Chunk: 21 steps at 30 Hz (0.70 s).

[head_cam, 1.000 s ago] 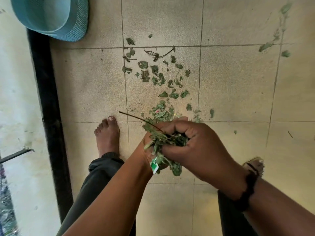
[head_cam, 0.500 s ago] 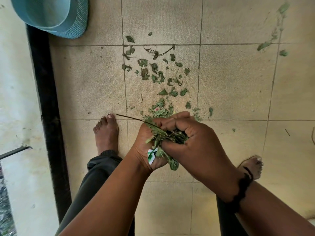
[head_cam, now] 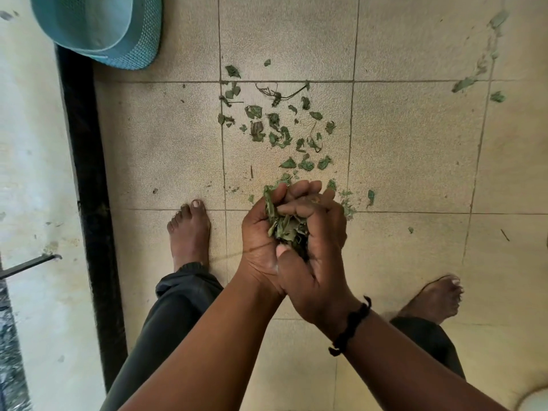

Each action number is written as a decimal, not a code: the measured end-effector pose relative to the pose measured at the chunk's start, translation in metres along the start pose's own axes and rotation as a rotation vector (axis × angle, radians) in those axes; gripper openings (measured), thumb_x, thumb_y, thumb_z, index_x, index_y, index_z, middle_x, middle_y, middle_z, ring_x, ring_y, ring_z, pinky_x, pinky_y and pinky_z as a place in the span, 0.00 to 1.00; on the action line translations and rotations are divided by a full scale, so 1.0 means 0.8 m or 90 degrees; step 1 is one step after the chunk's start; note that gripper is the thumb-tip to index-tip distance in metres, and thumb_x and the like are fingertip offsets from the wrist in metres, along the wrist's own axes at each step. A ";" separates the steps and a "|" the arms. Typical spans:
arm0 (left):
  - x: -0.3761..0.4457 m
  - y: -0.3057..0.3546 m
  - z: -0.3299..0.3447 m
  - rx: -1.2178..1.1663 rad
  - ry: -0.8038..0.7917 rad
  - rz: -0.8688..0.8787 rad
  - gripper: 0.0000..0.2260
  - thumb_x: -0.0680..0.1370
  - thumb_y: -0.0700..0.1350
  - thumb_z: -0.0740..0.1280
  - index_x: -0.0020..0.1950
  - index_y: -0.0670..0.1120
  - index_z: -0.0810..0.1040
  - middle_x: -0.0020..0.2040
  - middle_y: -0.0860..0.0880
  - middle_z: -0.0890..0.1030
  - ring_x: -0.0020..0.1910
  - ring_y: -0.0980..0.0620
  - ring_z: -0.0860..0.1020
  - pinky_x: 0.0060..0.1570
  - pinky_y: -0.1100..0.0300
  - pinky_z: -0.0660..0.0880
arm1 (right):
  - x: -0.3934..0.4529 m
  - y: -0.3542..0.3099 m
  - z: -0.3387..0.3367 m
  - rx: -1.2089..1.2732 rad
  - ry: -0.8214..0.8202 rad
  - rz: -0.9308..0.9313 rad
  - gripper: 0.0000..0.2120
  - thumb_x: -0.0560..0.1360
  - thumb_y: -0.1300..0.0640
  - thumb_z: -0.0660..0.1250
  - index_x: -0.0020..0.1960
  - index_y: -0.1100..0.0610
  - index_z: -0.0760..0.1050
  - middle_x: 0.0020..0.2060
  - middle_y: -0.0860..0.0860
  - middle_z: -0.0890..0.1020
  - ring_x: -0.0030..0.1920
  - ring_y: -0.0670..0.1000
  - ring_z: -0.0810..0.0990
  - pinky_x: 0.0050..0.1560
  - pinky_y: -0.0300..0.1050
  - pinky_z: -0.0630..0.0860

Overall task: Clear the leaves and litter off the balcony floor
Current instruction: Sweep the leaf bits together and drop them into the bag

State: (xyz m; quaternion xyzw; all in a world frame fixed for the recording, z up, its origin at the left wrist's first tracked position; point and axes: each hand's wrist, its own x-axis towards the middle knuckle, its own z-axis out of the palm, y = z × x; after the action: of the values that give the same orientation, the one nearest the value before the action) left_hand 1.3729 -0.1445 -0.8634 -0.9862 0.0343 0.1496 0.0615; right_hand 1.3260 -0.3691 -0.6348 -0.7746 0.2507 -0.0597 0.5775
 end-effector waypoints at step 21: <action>0.000 -0.015 0.023 0.016 -0.044 0.021 0.11 0.81 0.36 0.57 0.63 0.41 0.66 0.54 0.38 0.75 0.49 0.35 0.75 0.50 0.38 0.72 | 0.030 0.014 0.006 0.269 0.144 0.214 0.23 0.75 0.68 0.56 0.66 0.52 0.72 0.69 0.53 0.73 0.71 0.51 0.70 0.69 0.54 0.70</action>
State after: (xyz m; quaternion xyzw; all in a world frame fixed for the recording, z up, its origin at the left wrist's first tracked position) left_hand 1.3689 -0.1303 -0.8799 -0.9789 0.0506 0.1843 0.0724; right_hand 1.3452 -0.3781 -0.6514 -0.5730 0.4205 -0.0997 0.6963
